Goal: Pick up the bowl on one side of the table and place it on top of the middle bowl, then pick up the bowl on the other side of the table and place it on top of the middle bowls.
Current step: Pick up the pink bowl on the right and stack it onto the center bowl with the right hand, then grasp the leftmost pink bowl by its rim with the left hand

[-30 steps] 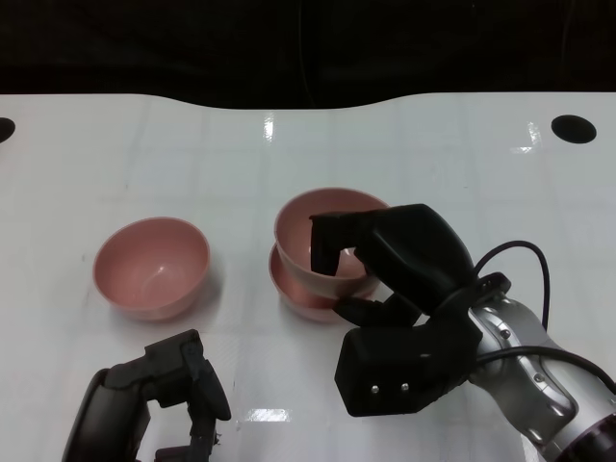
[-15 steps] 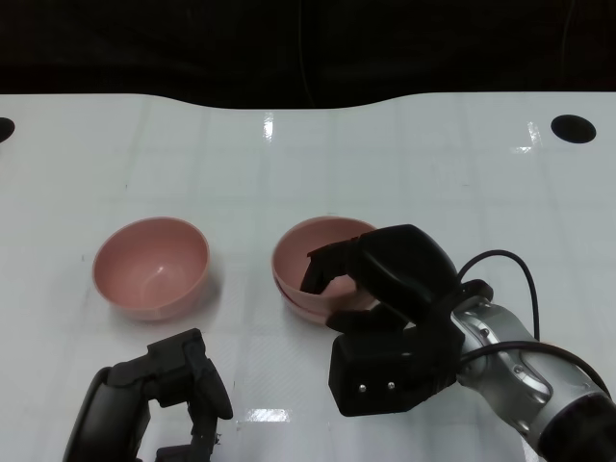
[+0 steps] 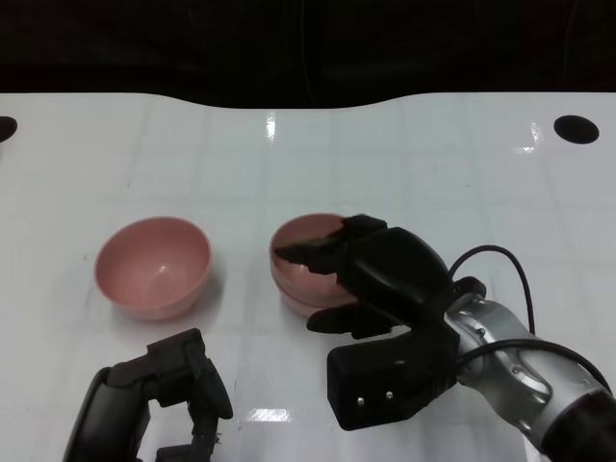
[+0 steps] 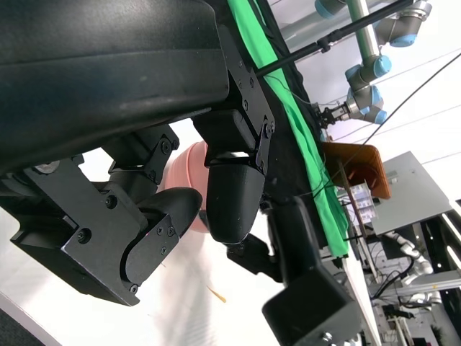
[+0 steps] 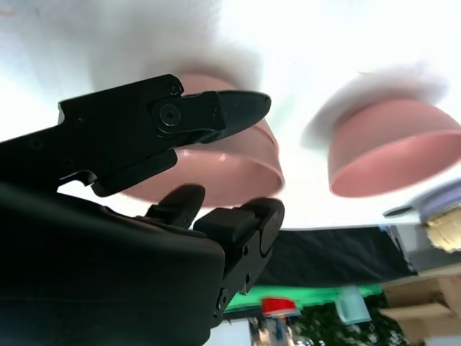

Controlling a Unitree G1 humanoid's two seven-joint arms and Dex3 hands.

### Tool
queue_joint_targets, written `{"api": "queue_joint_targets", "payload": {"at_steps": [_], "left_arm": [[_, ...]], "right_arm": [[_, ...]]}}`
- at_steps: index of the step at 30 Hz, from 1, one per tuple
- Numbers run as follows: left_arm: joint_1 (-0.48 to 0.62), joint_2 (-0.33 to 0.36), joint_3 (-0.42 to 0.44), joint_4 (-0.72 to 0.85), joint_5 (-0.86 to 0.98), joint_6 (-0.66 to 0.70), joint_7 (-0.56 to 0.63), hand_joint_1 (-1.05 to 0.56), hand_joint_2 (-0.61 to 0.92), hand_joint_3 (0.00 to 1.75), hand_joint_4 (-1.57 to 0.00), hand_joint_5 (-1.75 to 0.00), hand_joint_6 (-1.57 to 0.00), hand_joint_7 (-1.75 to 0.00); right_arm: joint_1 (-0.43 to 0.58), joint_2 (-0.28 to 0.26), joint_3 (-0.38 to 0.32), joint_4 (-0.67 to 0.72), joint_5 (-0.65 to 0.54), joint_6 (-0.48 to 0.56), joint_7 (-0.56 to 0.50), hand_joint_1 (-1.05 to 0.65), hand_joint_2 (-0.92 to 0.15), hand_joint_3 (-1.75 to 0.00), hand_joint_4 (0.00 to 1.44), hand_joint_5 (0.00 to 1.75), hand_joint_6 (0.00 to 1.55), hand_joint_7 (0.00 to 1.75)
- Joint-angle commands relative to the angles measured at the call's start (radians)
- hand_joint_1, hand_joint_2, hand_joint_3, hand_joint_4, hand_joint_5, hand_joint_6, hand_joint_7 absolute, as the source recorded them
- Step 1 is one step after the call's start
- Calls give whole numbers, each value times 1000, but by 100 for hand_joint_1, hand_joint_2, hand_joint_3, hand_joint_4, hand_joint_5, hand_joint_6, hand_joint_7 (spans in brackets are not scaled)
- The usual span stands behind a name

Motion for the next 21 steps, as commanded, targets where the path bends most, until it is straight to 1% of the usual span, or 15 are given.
{"api": "queue_joint_targets", "payload": {"at_steps": [1,4,7,8,11,13,16,17,19,21], "left_arm": [[0,8,5,5,-3,-14,7,-2,39,145,-88,-175,-81,-160],[-5,10,6,13,1,-27,7,-1,39,146,-88,-175,-81,-160],[-9,11,6,21,-1,-37,6,-1,38,148,-88,-175,-81,-161],[-9,8,5,19,-5,-32,7,-1,38,148,-88,-175,-81,-161],[-7,6,6,7,-7,0,10,-3,36,148,-89,-175,-82,-161],[-8,6,8,5,-7,7,10,-3,36,147,-89,-175,-83,-161],[-12,6,10,12,-15,6,7,-3,36,147,-89,-175,-82,-160],[-12,6,11,12,-16,7,7,-3,36,147,-89,-175,-82,-160],[-12,6,12,12,-17,7,7,-3,36,147,-89,-175,-82,-160],[-11,6,12,8,-26,16,3,-3,36,146,-88,-175,-82,-159]], "right_arm": [[66,-46,-19,-142,6,23,39,-76,-92,-31,0,49,24,0],[138,-87,-50,-287,21,34,69,-77,-92,-32,0,48,24,0],[169,-101,-66,-347,19,44,85,-77,-92,-32,0,51,25,1],[194,-118,-81,-389,24,44,94,-77,-92,-32,0,52,25,1],[269,-160,-126,-495,45,34,104,-75,-92,-32,0,61,28,2],[309,-173,-146,-535,56,20,95,-74,-92,-32,0,66,29,3],[365,-175,-178,-557,73,-43,23,-69,-92,-26,11,73,39,8],[376,-173,-186,-557,78,-60,7,-67,-92,-24,15,74,43,9],[386,-170,-195,-554,80,-79,-6,-65,-92,-22,19,74,46,10],[436,-166,-223,-555,143,-144,-34,-60,-92,-18,26,78,51,13]]}}
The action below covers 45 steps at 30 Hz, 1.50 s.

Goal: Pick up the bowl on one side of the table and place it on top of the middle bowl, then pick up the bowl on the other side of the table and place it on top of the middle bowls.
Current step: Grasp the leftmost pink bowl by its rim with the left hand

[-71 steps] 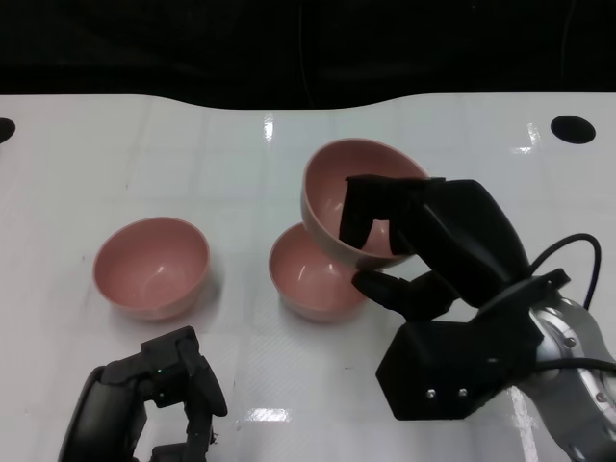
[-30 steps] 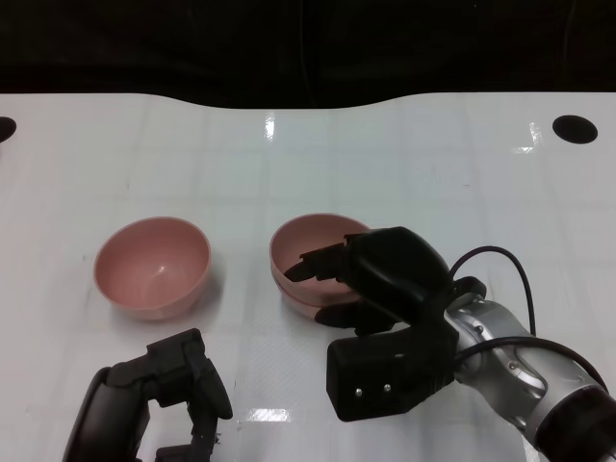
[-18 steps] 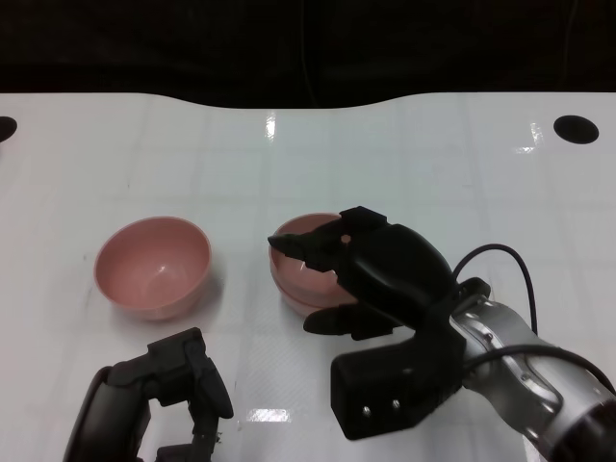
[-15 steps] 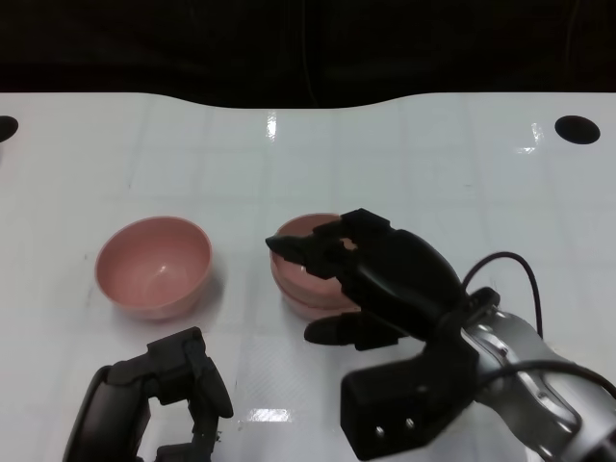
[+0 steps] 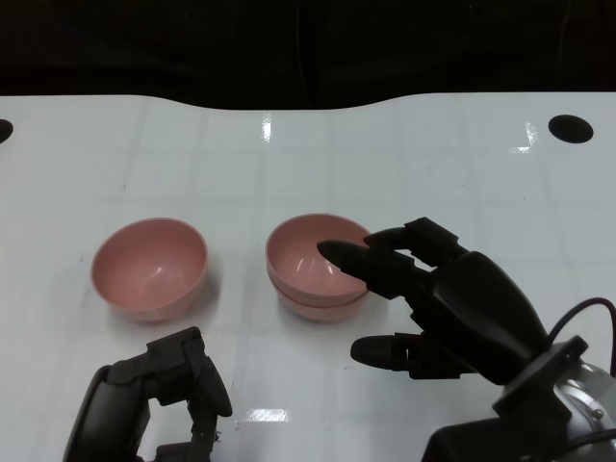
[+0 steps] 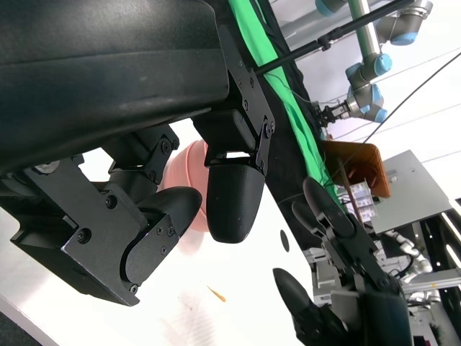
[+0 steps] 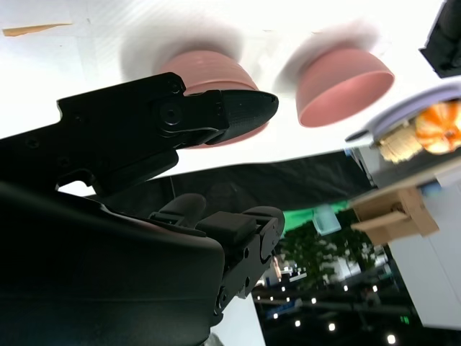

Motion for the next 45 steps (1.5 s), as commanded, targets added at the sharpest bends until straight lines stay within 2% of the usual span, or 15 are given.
{"api": "queue_joint_targets", "payload": {"at_steps": [1,10,12,14,16,17,20,23,26,31,35,37,39,42,45], "left_arm": [[1,7,11,-9,-26,17,2,-3,36,146,-88,-175,-82,-159],[7,12,13,-15,-48,20,-4,-2,38,145,-86,-175,-82,-157],[10,13,14,-20,-53,26,-4,-2,38,145,-86,-175,-82,-156],[12,15,18,-25,-55,28,-2,-2,38,144,-85,-174,-81,-156],[13,15,23,-26,-56,26,0,-3,38,144,-84,-175,-81,-155],[14,14,25,-27,-56,28,3,-3,38,143,-83,-174,-80,-154],[15,16,33,-30,-59,35,1,-4,39,140,-82,-170,-80,-148],[15,20,43,-34,-61,43,-1,-7,44,131,-79,-160,-79,-129],[20,18,47,-50,-69,61,-2,-6,49,121,-76,-146,-79,-109],[32,19,48,-112,-60,116,8,-5,59,96,-64,-129,-70,-76],[31,39,60,-149,21,128,27,-4,64,85,-55,-122,-66,-59],[30,55,72,-186,108,137,52,-15,78,50,-51,-110,-66,-39],[35,66,81,-233,174,159,67,-19,87,26,-47,-102,-66,-25],[33,95,100,-293,298,163,96,-25,91,10,-40,-94,-63,-13],[31,125,115,-353,439,213,112,-34,92,6,-32,-86,-57,-7]], "right_arm": [[69,-5,-50,-12,95,-92,-48,-56,-92,-17,29,80,54,14],[196,-13,-134,-1,256,-285,-53,-16,-91,-10,61,103,86,32],[221,-9,-153,9,291,-322,-51,-11,-67,-61,73,104,96,37],[246,-1,-174,28,343,-359,-45,-7,-51,-98,81,114,104,45],[270,4,-187,38,403,-371,-24,-5,-45,-113,82,124,104,58],[281,5,-191,45,438,-379,-7,-1,-41,-128,86,133,103,72],[294,13,-205,67,483,-394,19,3,-34,-149,89,151,97,100],[298,36,-210,77,515,-370,41,-4,-30,-154,94,170,91,131],[302,55,-219,89,533,-356,62,-6,-28,-157,96,174,88,144],[292,76,-232,114,519,-356,78,-9,-25,-161,98,175,85,152],[293,84,-236,111,515,-347,89,-9,-25,-161,98,175,84,154],[292,86,-236,112,516,-349,95,-8,-24,-162,99,175,84,155],[293,88,-237,111,510,-349,96,-7,-23,-164,100,175,84,155],[295,94,-238,104,500,-343,95,-8,-22,-165,100,175,84,156],[296,99,-239,98,492,-337,95,-9,-22,-165,100,175,84,156]]}}
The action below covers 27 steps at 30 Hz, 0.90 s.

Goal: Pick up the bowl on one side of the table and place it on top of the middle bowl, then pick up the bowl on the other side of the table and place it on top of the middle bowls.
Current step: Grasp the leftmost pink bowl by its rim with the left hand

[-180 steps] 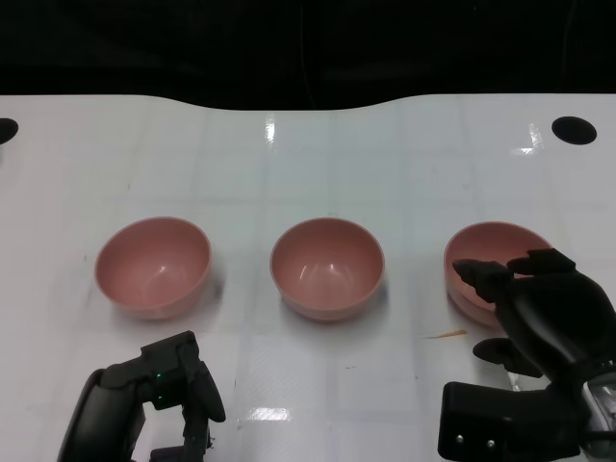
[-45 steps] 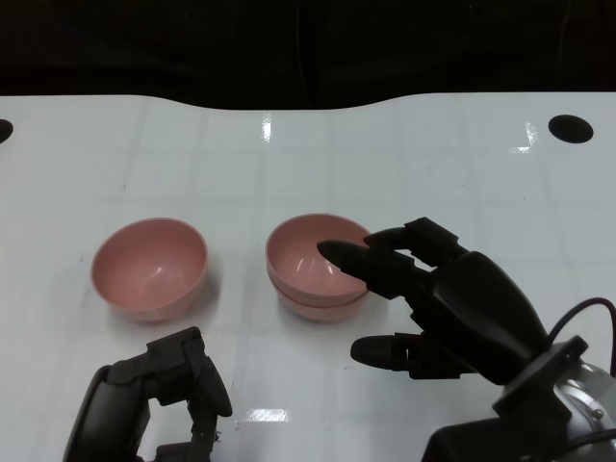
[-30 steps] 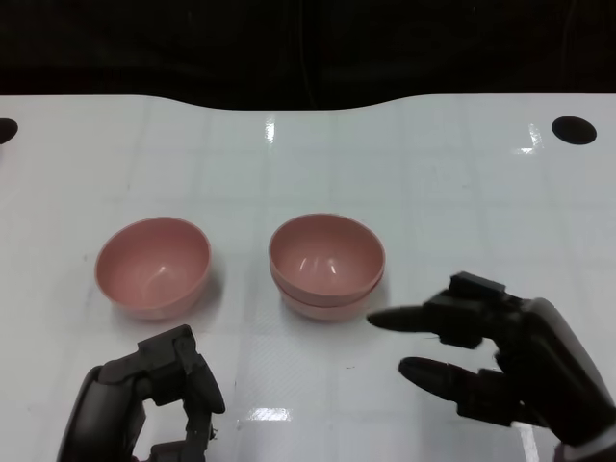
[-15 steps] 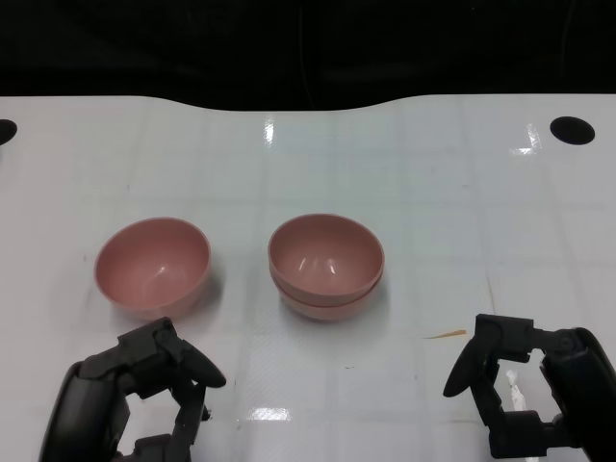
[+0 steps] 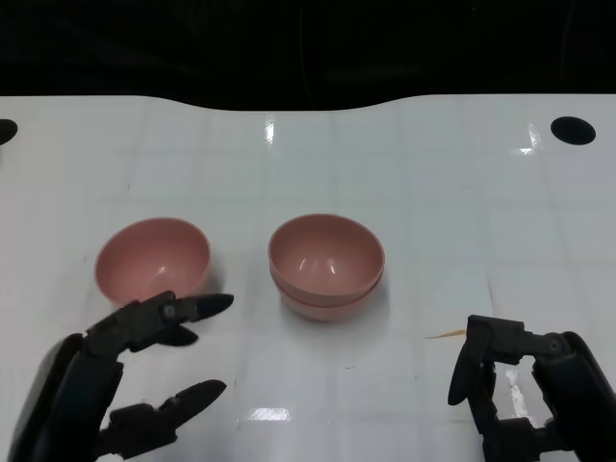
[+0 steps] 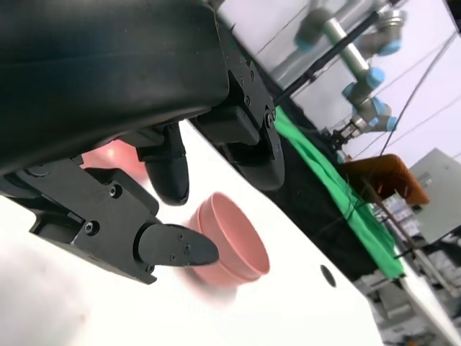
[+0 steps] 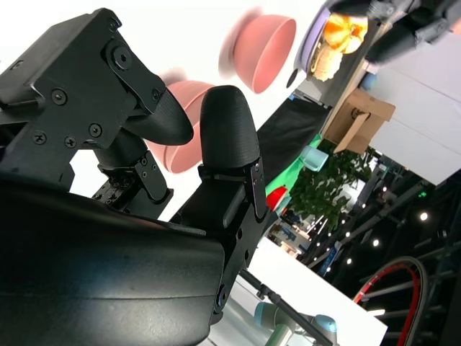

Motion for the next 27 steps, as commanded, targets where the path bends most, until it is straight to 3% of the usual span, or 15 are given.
{"api": "queue_joint_targets", "payload": {"at_steps": [1,5,10,23,27], "left_arm": [[-2,47,27,-57,139,52,27,-37,92,6,-31,-83,-55,-5],[-37,101,30,-82,316,111,34,-45,92,4,-26,-64,-46,-1],[-78,129,9,-85,447,182,37,-49,90,0,-34,-48,-40,0],[-260,195,-99,64,646,358,4,-51,85,0,-41,-43,-45,-2],[-328,223,-159,141,695,409,-42,-51,85,0,-48,-32,-49,-1]], "right_arm": [[1,4,-15,-13,-2,12,5,-9,-22,-166,100,175,84,156],[1,6,-15,-13,4,9,15,-8,-21,-168,100,175,84,155],[7,10,-17,-26,1,18,20,-6,-20,-168,100,175,84,155],[5,18,-21,-30,-9,12,30,-4,-20,-167,98,175,84,152],[2,19,-24,-22,-6,4,33,-4,-19,-167,98,175,84,151]]}}
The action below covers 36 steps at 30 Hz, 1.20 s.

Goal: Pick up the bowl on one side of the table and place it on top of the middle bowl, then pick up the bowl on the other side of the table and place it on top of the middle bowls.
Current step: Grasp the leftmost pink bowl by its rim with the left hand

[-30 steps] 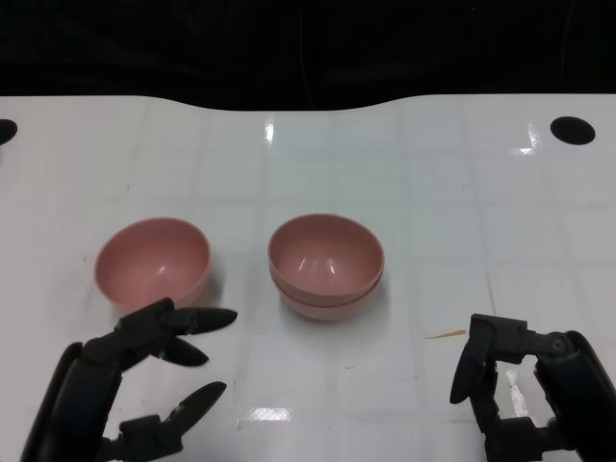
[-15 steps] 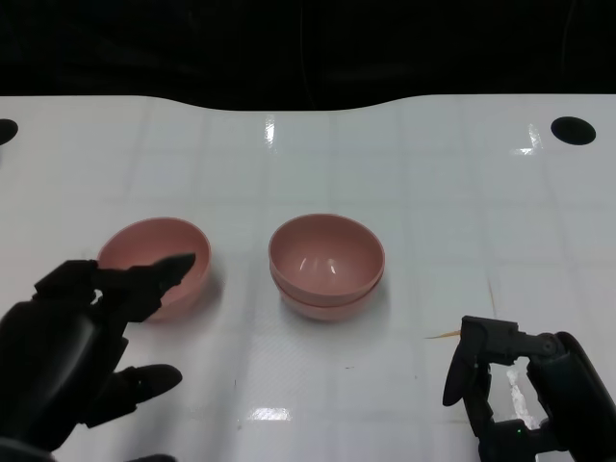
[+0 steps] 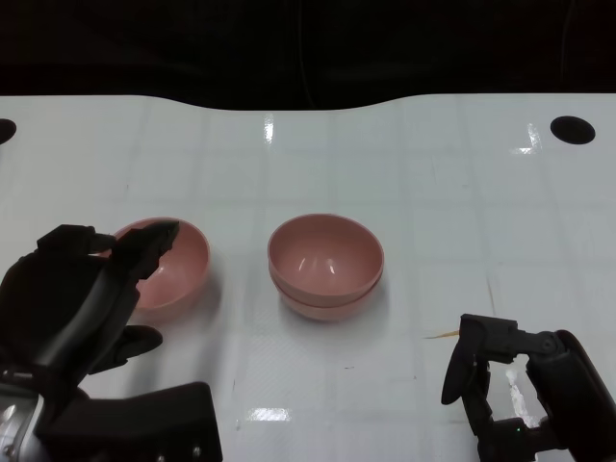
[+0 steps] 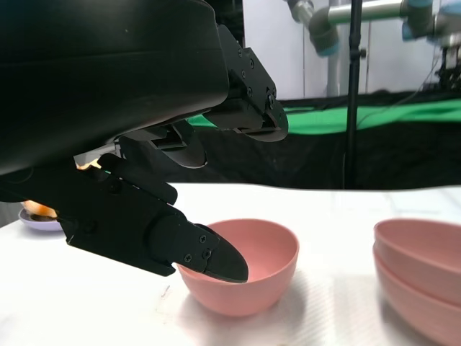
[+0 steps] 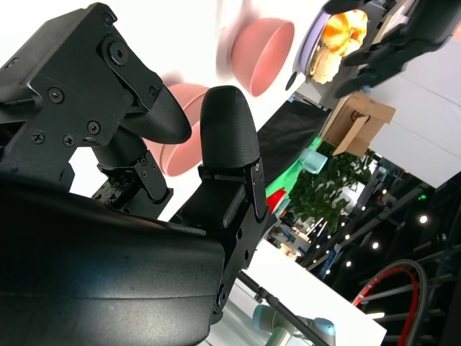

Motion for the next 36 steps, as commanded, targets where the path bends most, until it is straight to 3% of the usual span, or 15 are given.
{"api": "queue_joint_targets", "payload": {"at_steps": [1,15,20,21,22,23,25,26,28,29,30,31,33,36], "left_arm": [[-50,34,-40,53,31,42,-48,-50,86,0,-51,-27,-50,-1],[-237,68,-194,327,26,122,-134,-49,90,1,-67,-12,-55,-1],[-357,85,-242,498,-16,93,-146,-41,92,4,-82,-17,-64,-4],[-379,88,-248,531,-32,84,-153,-39,92,6,-84,-30,-69,-3],[-402,90,-251,567,-52,70,-154,-38,92,8,-78,-54,-74,-2],[-424,94,-255,604,-73,51,-147,-35,92,8,-73,-90,-83,-3],[-458,100,-264,662,-102,16,-127,-32,92,10,-73,-128,-97,-5],[-471,104,-266,689,-118,-10,-112,-30,92,13,-74,-142,-103,-11],[-486,110,-271,722,-139,-42,-91,-30,92,19,-73,-162,-90,-69],[-497,114,-274,746,-149,-68,-66,-30,92,20,-72,-165,-85,-84],[-505,116,-277,767,-156,-88,-42,-28,92,25,-80,-171,-75,-135],[-512,119,-281,784,-163,-103,-23,-27,92,29,-84,-173,-71,-155],[-521,121,-288,808,-165,-124,18,-28,92,35,-87,-174,-67,-170],[-521,126,-288,805,-184,-157,59,-25,92,42,-86,-175,-64,-174]], "right_arm": [[-1,-5,-10,2,7,-8,5,-4,-19,-167,98,175,84,151],[1,-1,-15,-1,3,-6,7,-5,-19,-168,98,175,84,150],[5,0,-16,-11,-4,-1,7,-5,-19,-167,98,175,84,149],[5,1,-16,-12,-7,-1,6,-5,-20,-167,98,175,84,149],[6,1,-16,-13,-7,-1,5,-5,-20,-167,98,175,84,149],[7,3,-16,-16,-7,2,5,-5,-20,-167,98,175,85,149],[9,4,-17,-17,-6,3,5,-5,-19,-167,98,175,85,149],[9,5,-17,-17,-6,2,5,-5,-19,-167,98,175,85,149],[10,5,-17,-17,-5,1,5,-5,-19,-167,97,175,85,149],[9,5,-16,-15,-2,-2,6,-5,-19,-167,97,175,85,148],[8,5,-15,-15,0,-4,8,-4,-19,-167,97,175,85,148],[8,5,-14,-14,2,-5,9,-4,-19,-168,97,175,85,148],[11,5,-15,-20,-7,0,5,-4,-19,-168,97,175,85,148],[12,6,-16,-22,-9,3,4,-4,-19,-168,97,175,85,148]]}}
